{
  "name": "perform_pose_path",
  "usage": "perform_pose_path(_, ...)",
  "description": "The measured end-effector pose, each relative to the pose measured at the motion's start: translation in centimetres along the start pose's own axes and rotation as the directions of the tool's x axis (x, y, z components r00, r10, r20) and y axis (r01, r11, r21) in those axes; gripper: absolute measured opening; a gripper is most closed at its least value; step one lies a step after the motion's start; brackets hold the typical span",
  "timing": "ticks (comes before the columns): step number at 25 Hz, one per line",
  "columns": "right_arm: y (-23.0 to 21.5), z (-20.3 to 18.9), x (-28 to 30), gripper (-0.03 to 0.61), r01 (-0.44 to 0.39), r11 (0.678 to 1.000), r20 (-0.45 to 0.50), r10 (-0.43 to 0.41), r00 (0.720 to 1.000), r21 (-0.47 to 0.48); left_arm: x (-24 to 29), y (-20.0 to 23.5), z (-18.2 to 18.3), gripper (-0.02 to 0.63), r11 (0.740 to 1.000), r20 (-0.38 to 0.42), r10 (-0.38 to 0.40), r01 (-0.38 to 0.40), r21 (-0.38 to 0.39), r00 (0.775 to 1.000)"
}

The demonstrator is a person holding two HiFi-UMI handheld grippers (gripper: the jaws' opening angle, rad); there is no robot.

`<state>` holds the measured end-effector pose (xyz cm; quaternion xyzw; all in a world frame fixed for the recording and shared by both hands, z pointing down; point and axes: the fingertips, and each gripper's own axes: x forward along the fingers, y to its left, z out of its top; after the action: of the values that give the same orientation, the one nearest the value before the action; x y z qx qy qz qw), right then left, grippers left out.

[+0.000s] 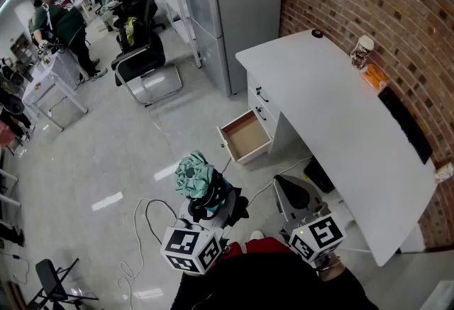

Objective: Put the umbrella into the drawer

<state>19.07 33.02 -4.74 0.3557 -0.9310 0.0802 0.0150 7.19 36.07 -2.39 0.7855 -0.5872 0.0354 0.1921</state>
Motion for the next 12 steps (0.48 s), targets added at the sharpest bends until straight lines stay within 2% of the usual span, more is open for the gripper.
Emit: perform_pose_path(12,-1.2,-0.9,-0.3,0.002,-0.037,0.998,-0.038,0.038,0.999,0.041,0.9,0.0,0.3,0.230,0.999,0.003,0.027,-0.027,0.018,1.000)
